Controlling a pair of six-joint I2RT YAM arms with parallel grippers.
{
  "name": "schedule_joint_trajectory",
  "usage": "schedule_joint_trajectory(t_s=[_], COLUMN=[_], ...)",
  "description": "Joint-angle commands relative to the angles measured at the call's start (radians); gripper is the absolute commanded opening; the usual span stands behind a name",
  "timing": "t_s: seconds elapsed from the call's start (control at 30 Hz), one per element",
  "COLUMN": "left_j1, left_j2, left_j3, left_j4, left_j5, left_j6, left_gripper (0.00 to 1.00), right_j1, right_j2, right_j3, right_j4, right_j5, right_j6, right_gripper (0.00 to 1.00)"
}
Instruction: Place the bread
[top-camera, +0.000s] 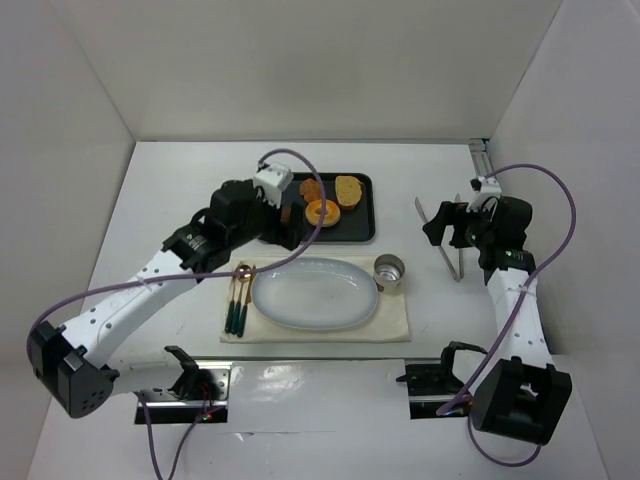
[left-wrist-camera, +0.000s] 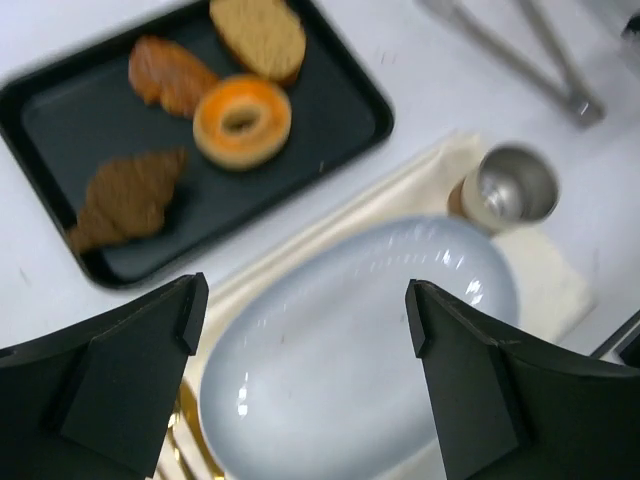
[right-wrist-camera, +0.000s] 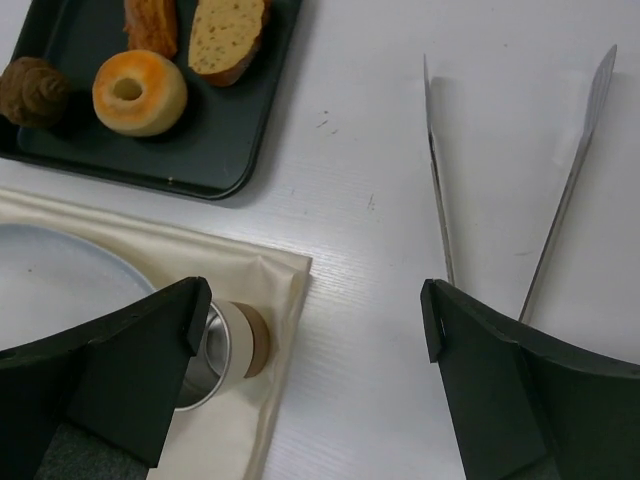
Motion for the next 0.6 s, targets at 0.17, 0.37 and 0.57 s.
schedule_joint_trajectory(t_s=[0.17,0.37,0.57], left_j1=[0.006,0.006,0.006], left_j2=[-0.197,-0.223,-0.298], left_j3=[-0.290,-0.289,-0.298], left_j4=[0.037,0.013,0.003], left_j5=[-0.016,-0.016,-0.007], left_j6=[0.006,0.024,0.033], left_gripper=[1.00,1.00,1.00], right_j1=[0.005,0.005,0.005], right_j2=[0.040,0.160,0.180], right_j3=[-0.015,0.005,0.018], right_j4=[0.054,0.055,0.064], right_j5=[0.067,0.187,0.209], right_j6=[-0.226,-0.235,-0.247], right_gripper=[1.00,1.00,0.44])
